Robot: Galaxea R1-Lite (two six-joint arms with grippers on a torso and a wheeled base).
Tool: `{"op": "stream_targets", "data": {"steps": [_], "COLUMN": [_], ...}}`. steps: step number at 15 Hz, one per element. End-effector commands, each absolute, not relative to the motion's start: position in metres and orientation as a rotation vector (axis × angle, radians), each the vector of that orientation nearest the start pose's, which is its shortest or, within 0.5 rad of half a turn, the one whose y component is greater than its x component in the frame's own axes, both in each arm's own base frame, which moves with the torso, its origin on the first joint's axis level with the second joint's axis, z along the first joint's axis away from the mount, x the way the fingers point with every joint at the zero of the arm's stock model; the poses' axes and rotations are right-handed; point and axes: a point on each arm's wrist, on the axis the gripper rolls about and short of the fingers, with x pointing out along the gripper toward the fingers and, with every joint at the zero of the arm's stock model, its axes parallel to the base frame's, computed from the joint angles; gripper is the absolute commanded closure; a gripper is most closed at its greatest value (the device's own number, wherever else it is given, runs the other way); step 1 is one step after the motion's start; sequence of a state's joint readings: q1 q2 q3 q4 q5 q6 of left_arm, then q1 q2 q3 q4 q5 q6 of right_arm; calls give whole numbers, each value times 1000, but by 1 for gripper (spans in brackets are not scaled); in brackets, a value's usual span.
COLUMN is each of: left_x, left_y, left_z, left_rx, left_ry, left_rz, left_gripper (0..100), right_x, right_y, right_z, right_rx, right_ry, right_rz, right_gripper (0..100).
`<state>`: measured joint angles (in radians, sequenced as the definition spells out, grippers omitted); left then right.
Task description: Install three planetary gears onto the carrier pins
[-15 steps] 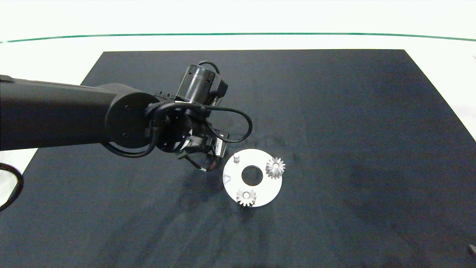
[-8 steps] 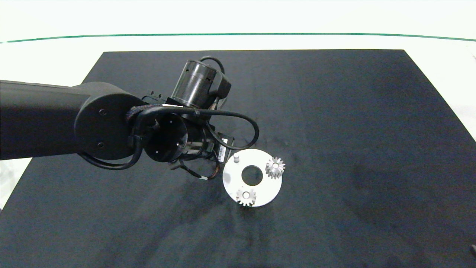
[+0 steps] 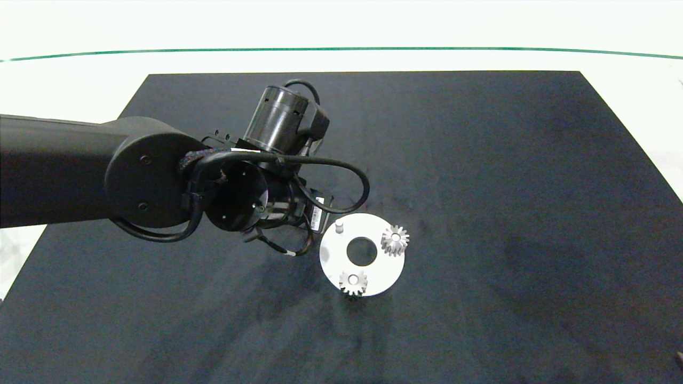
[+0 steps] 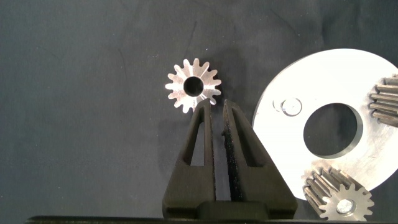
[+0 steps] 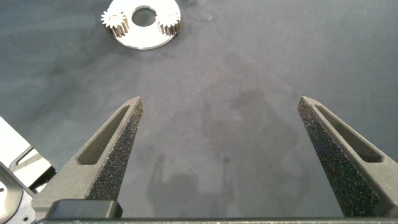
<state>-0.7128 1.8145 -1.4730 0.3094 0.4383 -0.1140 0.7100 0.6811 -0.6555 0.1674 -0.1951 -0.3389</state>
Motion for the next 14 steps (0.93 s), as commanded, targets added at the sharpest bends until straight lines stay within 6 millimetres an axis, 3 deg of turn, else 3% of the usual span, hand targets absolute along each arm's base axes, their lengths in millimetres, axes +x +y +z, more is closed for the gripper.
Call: {"op": "stream_targets", "data": {"steps": [1, 6, 14], "left_x": [268, 283, 295], "left_y": [-216, -219, -205], "left_z": [240, 232, 227], "left_rx": [247, 233, 221], "left_ry": [566, 556, 574], "left_rz": [-221, -203, -150], "left_gripper": [0, 0, 0], "right_x": [36, 37, 37], "right_y": [25, 26, 26], "right_z": [240, 239, 239], "right_rx": [-420, -422, -423], "right_ry": [88, 92, 95], "right_rz": [539, 539, 540], "right_gripper": [0, 0, 0]}}
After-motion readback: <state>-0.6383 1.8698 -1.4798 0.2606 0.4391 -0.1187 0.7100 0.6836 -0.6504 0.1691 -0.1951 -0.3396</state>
